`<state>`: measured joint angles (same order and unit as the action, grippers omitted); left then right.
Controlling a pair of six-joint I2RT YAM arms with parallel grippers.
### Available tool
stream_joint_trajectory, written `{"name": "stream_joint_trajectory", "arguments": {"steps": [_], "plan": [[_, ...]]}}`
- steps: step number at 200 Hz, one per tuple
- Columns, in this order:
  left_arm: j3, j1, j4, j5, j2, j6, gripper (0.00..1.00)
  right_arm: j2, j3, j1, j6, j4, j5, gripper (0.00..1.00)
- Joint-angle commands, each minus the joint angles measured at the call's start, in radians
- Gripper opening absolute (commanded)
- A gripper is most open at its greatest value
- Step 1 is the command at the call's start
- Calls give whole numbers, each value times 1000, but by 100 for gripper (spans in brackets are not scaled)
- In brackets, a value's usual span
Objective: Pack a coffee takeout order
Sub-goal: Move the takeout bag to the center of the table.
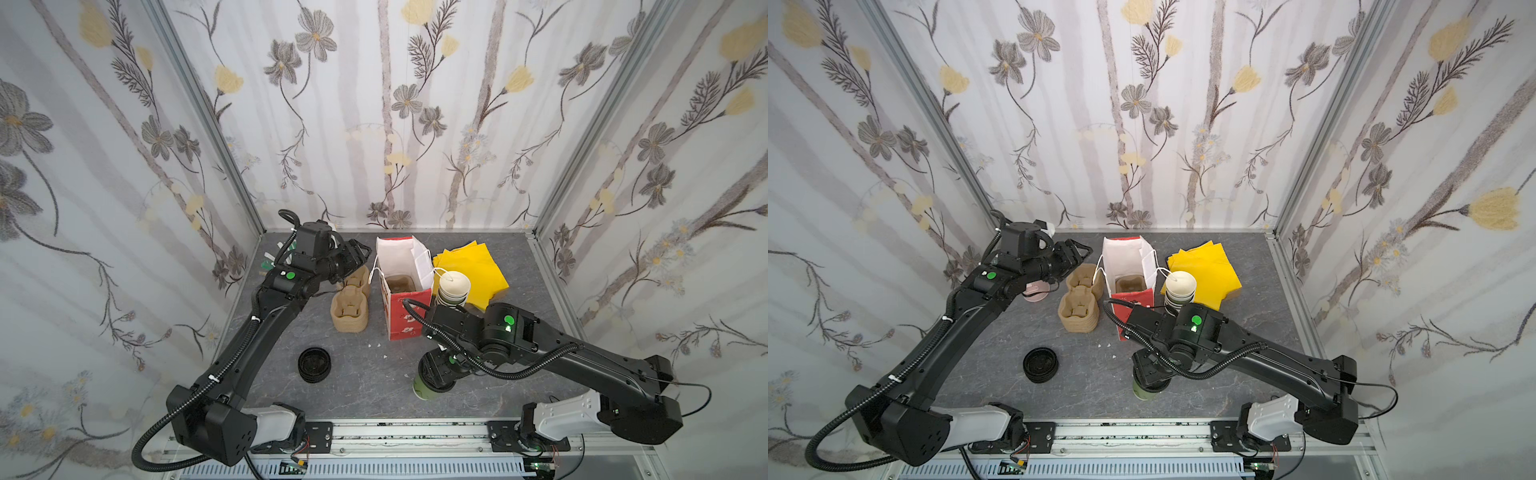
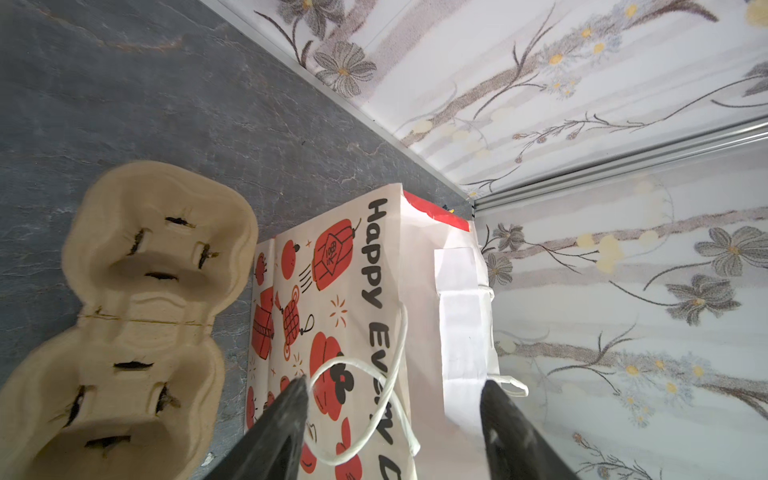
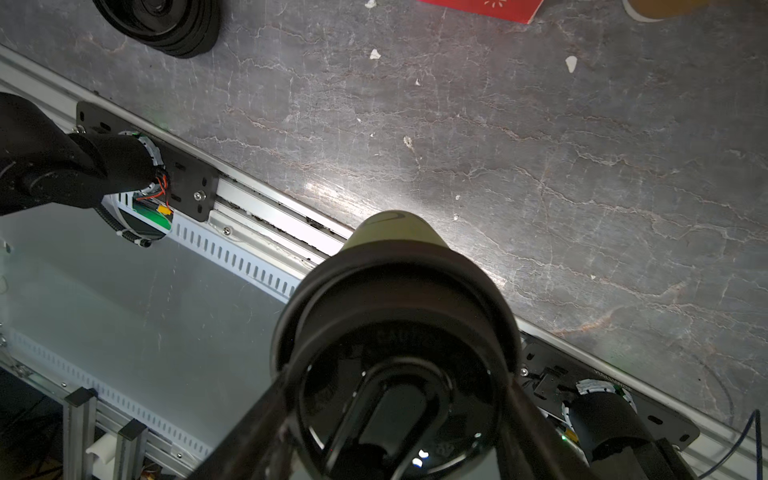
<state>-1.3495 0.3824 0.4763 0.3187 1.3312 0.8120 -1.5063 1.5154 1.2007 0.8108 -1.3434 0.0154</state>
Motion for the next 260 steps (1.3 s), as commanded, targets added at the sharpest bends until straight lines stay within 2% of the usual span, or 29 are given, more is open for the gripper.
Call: {"name": "stream_joint_trajectory", "arguments": {"steps": [1,63,77,98,135,161,191,225,260], "plan": [[-29,22,-16,2,33,-11,65,15,17,-20,20,-12,-29,57],[-142,73,86,-107,162,-87,59,36,35,-23,-4,-6,-69,57],[-176,81,117,-135,198,-109,55,44,27,-23,-3,-7,-74,56],[-206,84,134,-150,231,-130,41,61,17,-23,7,-7,-80,56],[-227,88,137,-142,263,-139,29,82,14,-23,18,-7,-83,56],[-238,92,136,-140,276,-140,16,87,9,-23,19,-10,-81,56],[-236,101,137,-150,277,-136,11,92,18,-23,18,-13,-83,56],[-232,111,137,-153,274,-121,0,97,21,-23,18,-13,-75,56],[-209,131,136,-171,237,-55,0,107,11,-24,19,-13,-64,56]]}}
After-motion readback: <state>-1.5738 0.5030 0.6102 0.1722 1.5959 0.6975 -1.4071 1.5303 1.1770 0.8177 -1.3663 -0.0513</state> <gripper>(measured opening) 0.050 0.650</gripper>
